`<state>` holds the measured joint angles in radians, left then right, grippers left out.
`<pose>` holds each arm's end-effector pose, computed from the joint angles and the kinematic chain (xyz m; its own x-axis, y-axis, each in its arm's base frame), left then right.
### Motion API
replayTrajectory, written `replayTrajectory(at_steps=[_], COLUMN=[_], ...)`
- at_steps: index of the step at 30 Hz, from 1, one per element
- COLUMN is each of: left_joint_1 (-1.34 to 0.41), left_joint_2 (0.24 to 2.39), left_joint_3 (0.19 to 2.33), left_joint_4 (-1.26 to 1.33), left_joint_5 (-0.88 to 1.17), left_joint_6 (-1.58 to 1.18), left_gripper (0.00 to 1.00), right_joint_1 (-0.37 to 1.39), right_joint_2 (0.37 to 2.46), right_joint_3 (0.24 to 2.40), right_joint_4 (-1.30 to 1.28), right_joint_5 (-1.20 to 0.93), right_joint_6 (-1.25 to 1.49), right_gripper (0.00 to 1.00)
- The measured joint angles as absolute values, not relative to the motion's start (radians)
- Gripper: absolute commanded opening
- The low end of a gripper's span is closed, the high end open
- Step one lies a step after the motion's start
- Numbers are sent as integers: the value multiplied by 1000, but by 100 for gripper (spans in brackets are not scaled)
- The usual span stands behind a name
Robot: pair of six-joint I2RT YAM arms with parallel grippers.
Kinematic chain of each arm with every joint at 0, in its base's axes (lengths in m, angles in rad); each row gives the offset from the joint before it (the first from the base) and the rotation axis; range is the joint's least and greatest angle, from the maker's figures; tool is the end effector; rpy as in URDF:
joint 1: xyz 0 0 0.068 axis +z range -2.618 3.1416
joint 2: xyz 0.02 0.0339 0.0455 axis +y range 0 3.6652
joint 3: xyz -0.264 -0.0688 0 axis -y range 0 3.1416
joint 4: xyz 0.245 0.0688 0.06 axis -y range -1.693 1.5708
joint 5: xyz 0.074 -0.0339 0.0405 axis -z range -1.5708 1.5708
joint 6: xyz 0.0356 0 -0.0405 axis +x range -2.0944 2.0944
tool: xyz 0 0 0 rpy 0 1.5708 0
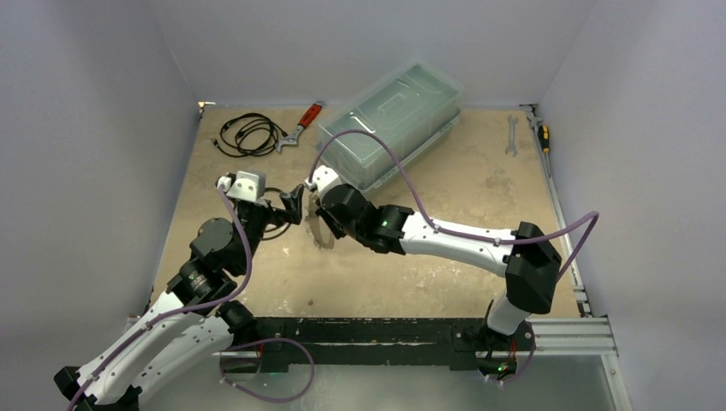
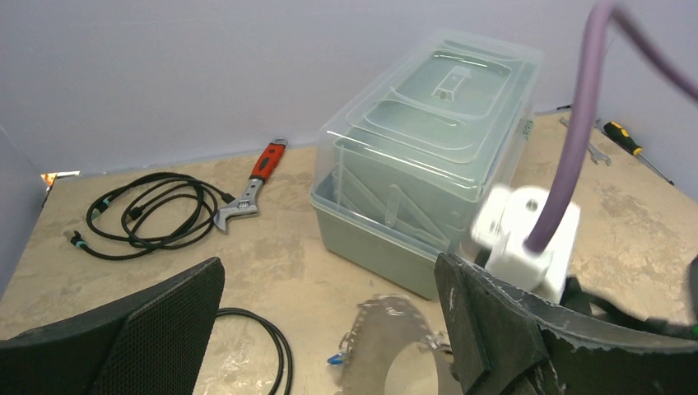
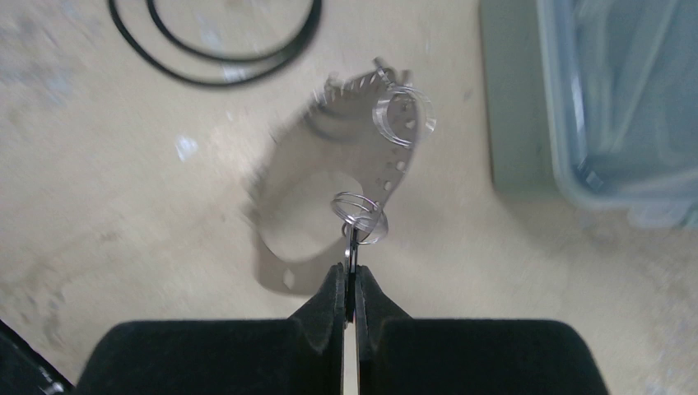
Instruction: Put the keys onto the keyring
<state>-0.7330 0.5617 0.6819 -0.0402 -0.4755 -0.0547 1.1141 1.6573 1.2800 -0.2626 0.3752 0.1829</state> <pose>0.1134 -0.0802 0.3515 0.0453 -0.1062 -0.9933 0.2586 0.9617 -0.0910 0.1787 0.3341 0.2781 -0.3872 -0.4044 -0.8286 -0.6458 0.7604 -0.0693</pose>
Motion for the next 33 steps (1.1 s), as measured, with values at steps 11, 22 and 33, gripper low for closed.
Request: replayTrajectory(at_steps=[11,22,33], left_joint_1=[-733,-727,-723], left_joint_2=[566,580,587], left_joint_3=[683,683,683], left_joint_4=[-42,-47,-48], left_joint_5=[-476,-475,-472], left_joint_6=[-41,-41,-41], left_gripper=[100,99,99], right_joint_1=[1111,1111,1111], right_joint_2=[1634,1690,1761], right_joint_3=[1089,1088,1083], right_joint_4=[-333,-427,-525], right_joint_5=[398,349,340], right_joint_6=[255,241,242], right_gripper=[0,0,0])
